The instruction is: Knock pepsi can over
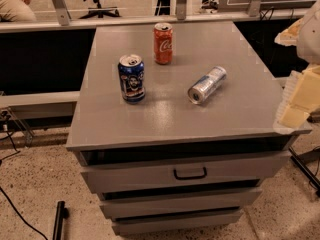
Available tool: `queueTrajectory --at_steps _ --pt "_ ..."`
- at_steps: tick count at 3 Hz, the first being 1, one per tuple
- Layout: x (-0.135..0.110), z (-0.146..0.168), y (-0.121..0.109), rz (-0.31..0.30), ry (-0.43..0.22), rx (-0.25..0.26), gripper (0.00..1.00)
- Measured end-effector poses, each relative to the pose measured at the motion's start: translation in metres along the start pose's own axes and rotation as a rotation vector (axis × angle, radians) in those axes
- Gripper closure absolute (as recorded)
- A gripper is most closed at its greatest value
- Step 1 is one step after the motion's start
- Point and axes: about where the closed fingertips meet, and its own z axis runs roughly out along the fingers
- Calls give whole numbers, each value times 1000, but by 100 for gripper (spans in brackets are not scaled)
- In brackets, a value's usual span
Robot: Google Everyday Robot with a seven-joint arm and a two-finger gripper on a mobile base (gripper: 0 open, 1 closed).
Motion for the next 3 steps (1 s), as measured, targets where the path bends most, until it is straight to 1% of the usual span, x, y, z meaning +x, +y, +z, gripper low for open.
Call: queueTrajectory --at_steps 1,2,3 --pt "-2 1 -1 -1 -11 1 0" --pt "-31 6 -20 -21 -169 11 0" --pt "-93 21 -48 -73 -388 -2 0"
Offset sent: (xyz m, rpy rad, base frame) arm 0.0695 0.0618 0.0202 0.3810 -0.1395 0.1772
